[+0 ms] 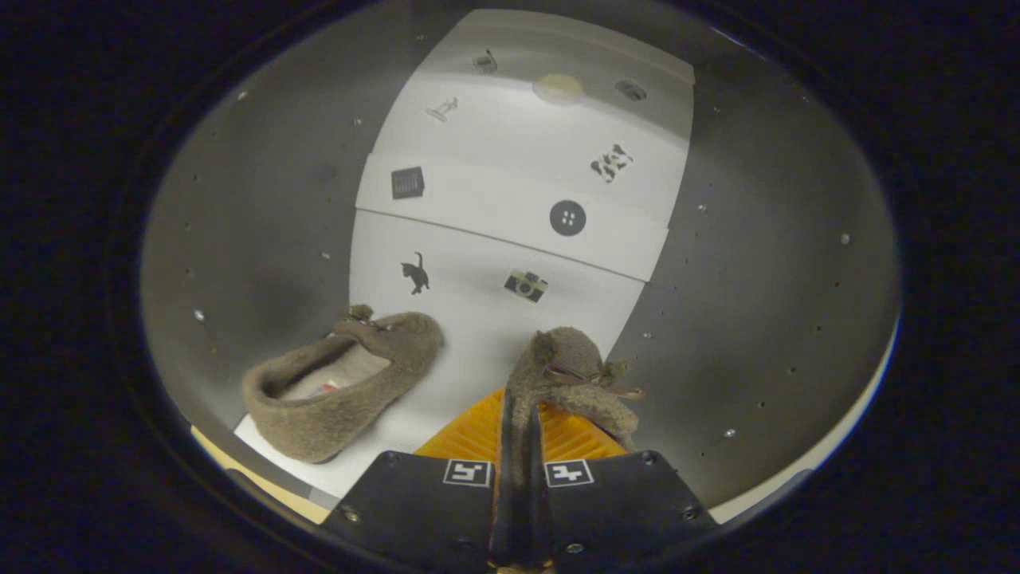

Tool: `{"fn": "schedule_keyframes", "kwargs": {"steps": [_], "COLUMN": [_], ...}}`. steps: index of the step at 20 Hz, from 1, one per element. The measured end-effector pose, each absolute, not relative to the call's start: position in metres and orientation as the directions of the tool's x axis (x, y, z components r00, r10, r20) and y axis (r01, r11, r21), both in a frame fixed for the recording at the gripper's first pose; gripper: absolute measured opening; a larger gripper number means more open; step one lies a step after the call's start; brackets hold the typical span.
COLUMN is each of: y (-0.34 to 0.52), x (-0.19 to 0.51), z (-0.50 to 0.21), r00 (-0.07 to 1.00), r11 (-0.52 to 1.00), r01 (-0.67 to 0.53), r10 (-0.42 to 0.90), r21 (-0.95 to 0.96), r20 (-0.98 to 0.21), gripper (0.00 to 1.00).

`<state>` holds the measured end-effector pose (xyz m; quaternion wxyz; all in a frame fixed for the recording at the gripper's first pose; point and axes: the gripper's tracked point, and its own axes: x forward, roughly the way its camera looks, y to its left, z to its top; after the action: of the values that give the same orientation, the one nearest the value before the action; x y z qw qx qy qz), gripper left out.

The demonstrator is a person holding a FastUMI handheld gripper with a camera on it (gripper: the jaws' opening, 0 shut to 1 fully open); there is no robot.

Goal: Open the shoe cabinet door, grab the shoes and put them into the shoe cabinet, then close the shoe cabinet door.

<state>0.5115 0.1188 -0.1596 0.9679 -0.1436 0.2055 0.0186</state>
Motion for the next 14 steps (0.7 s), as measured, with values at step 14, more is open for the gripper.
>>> {"fn": "schedule_keyframes", "kwargs": {"steps": [14], "y": [0.135], "x": [0.531], "z": [-0.189], "r00": [0.871], "r11": [0.978], "r01": [-0.116], "r10": [0.017], "r21": [-0.172], "r20": [-0.491], "gripper": [0.14]}}
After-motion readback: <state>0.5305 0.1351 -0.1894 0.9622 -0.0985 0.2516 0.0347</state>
